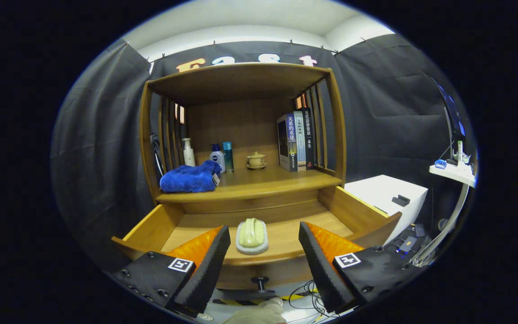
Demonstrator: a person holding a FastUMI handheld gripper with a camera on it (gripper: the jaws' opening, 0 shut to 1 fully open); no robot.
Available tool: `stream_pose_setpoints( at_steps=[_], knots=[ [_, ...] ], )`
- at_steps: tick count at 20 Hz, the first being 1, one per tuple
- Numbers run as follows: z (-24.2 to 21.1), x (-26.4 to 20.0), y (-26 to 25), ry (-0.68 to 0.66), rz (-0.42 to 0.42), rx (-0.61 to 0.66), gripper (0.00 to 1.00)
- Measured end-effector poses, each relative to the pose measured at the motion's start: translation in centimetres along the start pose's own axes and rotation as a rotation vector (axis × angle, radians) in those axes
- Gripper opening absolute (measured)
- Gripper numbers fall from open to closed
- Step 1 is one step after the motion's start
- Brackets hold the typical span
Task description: Pull open the drawer, take out the items inside it, and place them on the countertop above the cabinet.
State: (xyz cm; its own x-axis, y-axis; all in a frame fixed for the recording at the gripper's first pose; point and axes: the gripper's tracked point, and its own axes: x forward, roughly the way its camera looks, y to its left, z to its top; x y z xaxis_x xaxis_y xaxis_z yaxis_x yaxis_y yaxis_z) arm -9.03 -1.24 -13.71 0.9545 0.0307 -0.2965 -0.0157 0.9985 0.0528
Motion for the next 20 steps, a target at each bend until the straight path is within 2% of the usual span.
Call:
stream_pose_setpoints(
  at_steps=[3, 7, 11, 16, 20],
  knots=[
    [2.6, 2.0, 1.7, -0.018, 0.051, -0.008, 0.99],
    [3.6, 5.0, 2.7, 0.045, 0.048, -0.007, 0.99],
    [2.7, 7.9, 3.1, 0.167, 0.07, 0.004, 0.98],
    [1.3, 11.7, 2.7, 0.329, 0.038, -0.025, 0.99],
    [-1.1, 14.3, 3.5, 0.496, 0.066, 0.005, 0.99]
  ],
)
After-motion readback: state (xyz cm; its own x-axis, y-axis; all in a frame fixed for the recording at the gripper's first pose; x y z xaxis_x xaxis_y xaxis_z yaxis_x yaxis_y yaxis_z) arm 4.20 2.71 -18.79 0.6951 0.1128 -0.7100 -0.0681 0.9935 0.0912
